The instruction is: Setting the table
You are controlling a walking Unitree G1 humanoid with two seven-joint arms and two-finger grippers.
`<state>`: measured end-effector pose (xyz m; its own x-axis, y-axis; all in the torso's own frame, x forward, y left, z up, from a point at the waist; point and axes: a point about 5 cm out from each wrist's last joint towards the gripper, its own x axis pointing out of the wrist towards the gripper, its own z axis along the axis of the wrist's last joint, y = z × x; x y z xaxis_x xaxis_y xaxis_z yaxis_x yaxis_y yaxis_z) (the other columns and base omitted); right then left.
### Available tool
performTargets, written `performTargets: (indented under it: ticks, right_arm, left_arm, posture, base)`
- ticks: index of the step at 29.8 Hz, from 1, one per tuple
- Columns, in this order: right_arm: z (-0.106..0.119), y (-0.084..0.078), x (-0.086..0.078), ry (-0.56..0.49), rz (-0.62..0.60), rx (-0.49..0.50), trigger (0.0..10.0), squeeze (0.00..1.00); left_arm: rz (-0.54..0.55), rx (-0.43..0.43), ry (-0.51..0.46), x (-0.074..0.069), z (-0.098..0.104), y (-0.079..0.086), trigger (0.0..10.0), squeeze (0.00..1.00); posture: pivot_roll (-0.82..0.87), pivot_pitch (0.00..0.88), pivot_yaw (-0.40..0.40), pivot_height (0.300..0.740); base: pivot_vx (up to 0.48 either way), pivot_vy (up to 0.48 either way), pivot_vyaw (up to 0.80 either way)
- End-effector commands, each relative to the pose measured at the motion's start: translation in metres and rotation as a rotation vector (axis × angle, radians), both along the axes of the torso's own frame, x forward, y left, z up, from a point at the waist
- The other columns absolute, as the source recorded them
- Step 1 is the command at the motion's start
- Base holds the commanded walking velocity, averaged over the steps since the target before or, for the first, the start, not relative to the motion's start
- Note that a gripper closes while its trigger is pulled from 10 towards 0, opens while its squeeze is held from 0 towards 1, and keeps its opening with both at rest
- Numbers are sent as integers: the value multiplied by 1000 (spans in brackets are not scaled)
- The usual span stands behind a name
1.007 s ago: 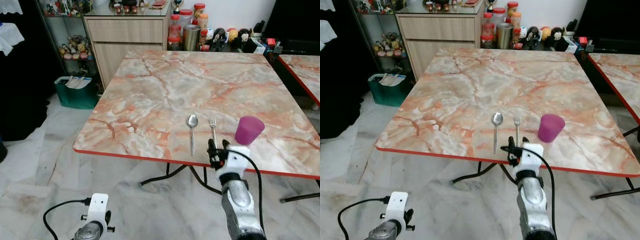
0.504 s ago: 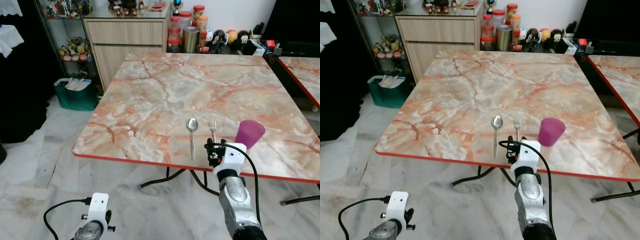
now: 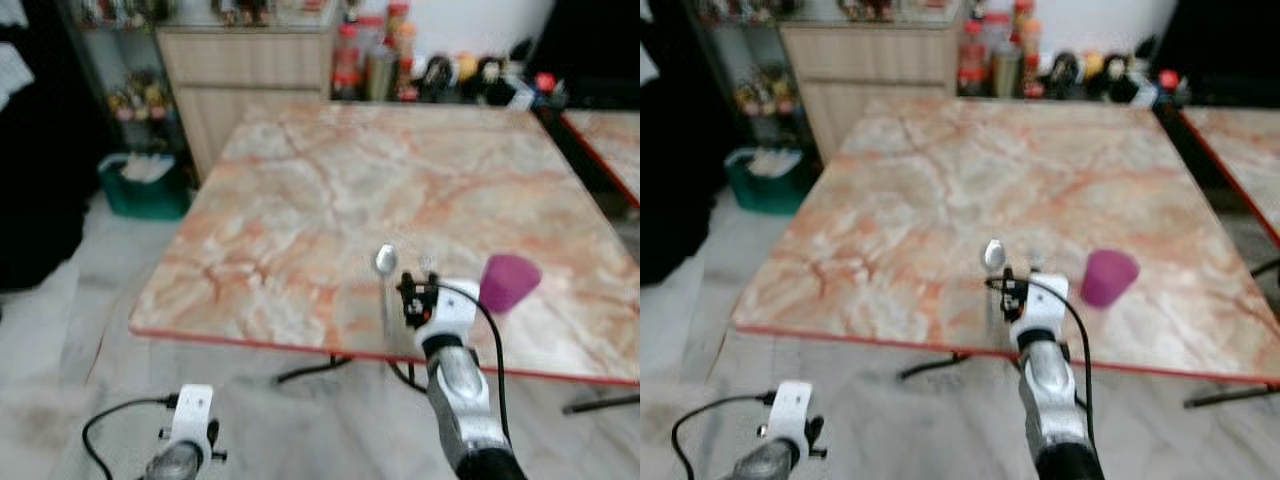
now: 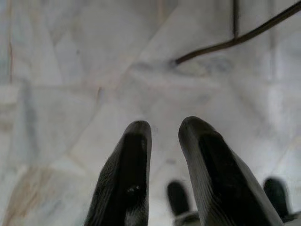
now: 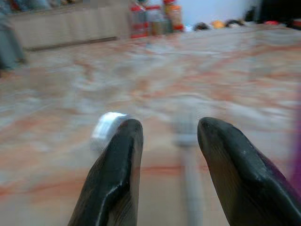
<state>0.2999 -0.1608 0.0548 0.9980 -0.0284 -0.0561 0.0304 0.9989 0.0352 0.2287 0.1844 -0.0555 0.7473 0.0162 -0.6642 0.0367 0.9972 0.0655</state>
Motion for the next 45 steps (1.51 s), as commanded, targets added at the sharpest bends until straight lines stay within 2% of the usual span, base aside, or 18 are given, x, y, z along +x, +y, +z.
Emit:
performTargets:
  ticks: [1,15,35,45]
  right_arm:
    - [4,7,3,-16,14,10,10000,0]
    - [3,7,2,-11,6,8,10000,0]
    - [-5,-5,-2,46,-100,-20,10000,0]
    - [-12,-5,-4,138,-144,-60,10000,0]
  left_arm:
    - [19,13,24,-7,-3,9,10000,0]
    - [23,11,21,-7,-3,10,10000,0]
    - [14,14,35,-10,-5,12,10000,0]
    - [1,17,41,-11,-5,12,10000,0]
  posture:
    - [17,0,2,740]
    - [20,0,3,740]
    - [19,0,8,740]
    - [17,0,13,740]
  base:
    - [307,0,0]
    - [291,0,0]
    - [0,0,0]
    - [0,0,0]
